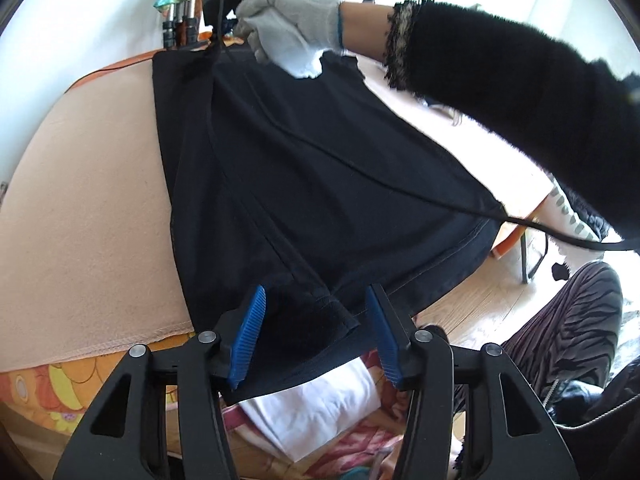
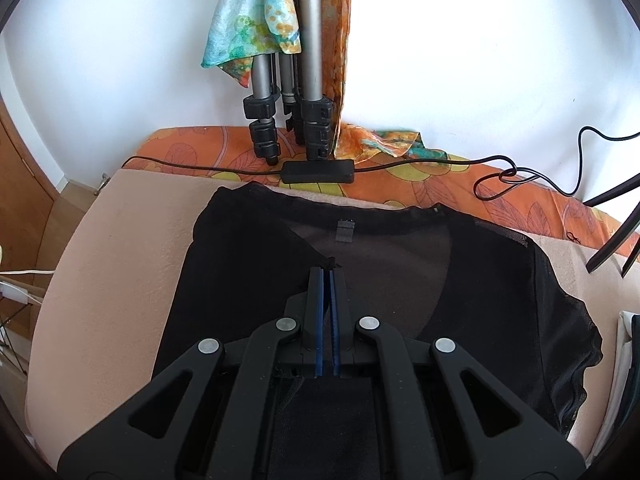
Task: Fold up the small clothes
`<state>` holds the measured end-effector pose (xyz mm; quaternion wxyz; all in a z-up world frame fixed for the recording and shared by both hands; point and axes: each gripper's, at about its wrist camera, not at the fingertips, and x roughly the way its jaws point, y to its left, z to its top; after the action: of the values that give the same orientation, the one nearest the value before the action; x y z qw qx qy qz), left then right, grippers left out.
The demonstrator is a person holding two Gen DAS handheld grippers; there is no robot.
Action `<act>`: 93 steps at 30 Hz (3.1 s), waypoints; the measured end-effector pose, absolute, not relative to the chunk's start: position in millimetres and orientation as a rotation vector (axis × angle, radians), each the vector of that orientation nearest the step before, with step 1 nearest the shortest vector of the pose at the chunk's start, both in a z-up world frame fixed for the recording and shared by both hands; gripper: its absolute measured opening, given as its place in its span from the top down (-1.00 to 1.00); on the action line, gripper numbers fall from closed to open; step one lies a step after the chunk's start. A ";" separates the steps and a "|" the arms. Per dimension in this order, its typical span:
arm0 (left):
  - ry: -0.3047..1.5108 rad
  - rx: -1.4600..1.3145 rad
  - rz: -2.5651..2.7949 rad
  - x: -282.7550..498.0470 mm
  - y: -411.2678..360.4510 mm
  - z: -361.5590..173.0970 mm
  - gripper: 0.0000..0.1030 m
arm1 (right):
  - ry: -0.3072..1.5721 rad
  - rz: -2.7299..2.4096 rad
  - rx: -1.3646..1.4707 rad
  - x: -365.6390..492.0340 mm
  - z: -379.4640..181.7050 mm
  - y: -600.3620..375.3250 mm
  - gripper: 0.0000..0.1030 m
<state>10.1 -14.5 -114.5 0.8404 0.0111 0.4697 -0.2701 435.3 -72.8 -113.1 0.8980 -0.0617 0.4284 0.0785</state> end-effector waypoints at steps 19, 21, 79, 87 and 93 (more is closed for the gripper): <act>0.917 0.014 -0.681 3.3 -17.9 -117.1 0.94 | 0.866 0.130 -0.126 437.4 -100.8 -95.7 0.93; 0.936 0.017 -0.679 6.9 -21.7 -120.1 0.94 | 0.869 0.125 -0.138 438.1 -104.7 -97.2 0.93; 0.826 0.141 -0.675 5.6 -231.9 -134.3 0.72 | 0.802 0.241 0.111 307.4 -40.7 -375.3 -0.17; 0.830 -0.047 -0.698 14.5 -202.5 -127.0 0.94 | 0.892 0.189 0.142 371.8 -90.3 -372.0 -0.17; 0.820 -0.060 -0.731 9.7 -201.4 -123.8 0.96 | 0.927 0.158 0.148 390.7 -109.6 -379.2 -0.17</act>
<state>9.7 -201.4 -123.8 0.8525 -0.0285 0.3894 -0.3476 390.7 -379.2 -109.6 0.8889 0.0711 0.4461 0.0762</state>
